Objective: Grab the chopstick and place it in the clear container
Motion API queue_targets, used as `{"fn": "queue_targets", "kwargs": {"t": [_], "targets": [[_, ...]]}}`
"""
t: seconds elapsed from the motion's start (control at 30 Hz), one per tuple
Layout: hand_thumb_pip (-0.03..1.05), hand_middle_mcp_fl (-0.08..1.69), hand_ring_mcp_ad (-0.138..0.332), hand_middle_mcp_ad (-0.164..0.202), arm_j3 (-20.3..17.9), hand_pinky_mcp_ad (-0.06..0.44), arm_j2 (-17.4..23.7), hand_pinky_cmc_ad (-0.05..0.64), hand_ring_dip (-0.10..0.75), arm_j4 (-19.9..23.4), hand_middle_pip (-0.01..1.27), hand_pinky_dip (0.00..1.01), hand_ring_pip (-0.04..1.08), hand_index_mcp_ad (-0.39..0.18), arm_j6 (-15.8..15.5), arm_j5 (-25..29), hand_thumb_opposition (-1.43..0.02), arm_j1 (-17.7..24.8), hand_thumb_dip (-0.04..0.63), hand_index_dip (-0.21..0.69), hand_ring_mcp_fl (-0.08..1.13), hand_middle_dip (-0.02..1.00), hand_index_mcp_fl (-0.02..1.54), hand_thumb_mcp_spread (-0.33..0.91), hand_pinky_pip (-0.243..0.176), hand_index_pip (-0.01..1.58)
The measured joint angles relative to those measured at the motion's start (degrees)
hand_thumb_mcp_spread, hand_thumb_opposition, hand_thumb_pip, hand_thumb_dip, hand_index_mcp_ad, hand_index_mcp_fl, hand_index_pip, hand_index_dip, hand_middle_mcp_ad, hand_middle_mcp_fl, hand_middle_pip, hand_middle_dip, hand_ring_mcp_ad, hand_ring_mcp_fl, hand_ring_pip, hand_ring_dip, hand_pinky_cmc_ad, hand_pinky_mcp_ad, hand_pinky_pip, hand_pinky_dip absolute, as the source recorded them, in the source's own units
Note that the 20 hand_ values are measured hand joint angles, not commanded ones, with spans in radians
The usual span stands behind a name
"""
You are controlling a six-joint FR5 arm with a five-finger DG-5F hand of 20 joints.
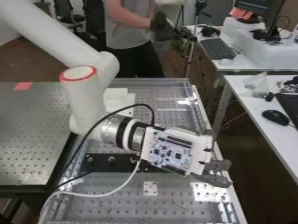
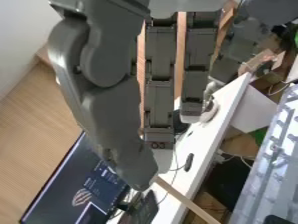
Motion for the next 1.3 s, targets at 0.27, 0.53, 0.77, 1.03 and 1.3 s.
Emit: {"fn": "queue_targets", "kwargs": {"t": [0.27, 0.53, 0.77, 1.03, 1.3], "targets": [[0.51, 1.45, 0.084, 0.023, 1.90, 0.230, 0.50, 0.461, 0.323, -1.77, 0.19, 0.22, 0.10, -0.133, -0.24, -0.10, -1.19, -0.02, 0.267, 0.030, 0.71, 0.46, 1.40, 0.61, 0.044, 0.31], [0.51, 1.44, 0.084, 0.019, 2.34, 0.230, 2.41, 0.461, 0.328, -2.99, 0.17, 0.25, 0.10, -0.136, -1.86, -0.01, -1.21, -0.41, 0.267, 0.049, 0.71, 0.44, 1.45, 0.61, 0.045, 0.28], [0.51, 1.44, 0.082, 0.024, 2.03, 0.230, 4.62, 0.461, 0.325, -3.61, 0.17, 0.28, 0.10, -0.136, -3.69, 0.17, -1.21, -0.68, 0.267, 0.047, 0.73, 0.43, 1.46, 0.61, 0.049, 0.24], [0.51, 1.46, 0.086, 0.021, 2.60, 0.230, 8.08, 0.463, 0.328, -7.20, 0.17, 0.29, 0.10, -0.136, -5.82, -0.24, -1.22, -0.87, 0.267, 0.051, 0.75, 0.43, 1.48, 0.59, 0.051, 0.23], [0.51, 1.46, 0.080, 0.021, 1.90, 0.230, 13.22, 0.463, 0.325, -9.57, 0.18, 0.32, 0.10, -0.136, -9.50, -0.47, -1.22, -0.34, 0.267, 0.061, 0.76, 0.43, 1.48, 0.60, 0.049, 0.23]]}}
